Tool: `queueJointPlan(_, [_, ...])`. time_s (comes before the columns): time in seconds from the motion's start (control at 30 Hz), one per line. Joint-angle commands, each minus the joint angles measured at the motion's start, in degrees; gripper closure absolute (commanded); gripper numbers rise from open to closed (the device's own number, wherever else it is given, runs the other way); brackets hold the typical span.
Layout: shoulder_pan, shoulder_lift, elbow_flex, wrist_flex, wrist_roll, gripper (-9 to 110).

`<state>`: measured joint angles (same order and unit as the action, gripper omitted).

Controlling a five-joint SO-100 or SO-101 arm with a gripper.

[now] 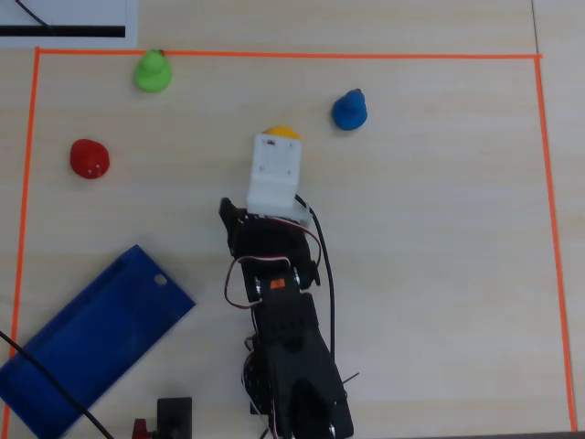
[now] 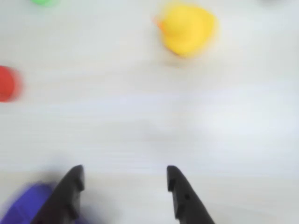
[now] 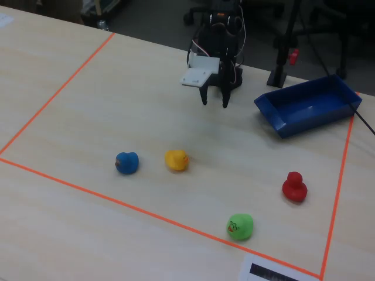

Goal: Grasp red duck and put it into box.

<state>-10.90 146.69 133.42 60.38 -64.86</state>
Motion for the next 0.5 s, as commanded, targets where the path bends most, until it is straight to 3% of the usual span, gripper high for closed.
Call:
queueJointPlan(0.0, [-5.54,-18.72,-16.96,3.52,4.75,75])
queueJointPlan(0.17, [-14.5,-33.05,-31.73,7.65,9.93,71])
queueJointPlan(0.47, [-24.61,-54.23,-48.16,4.31,12.83,65])
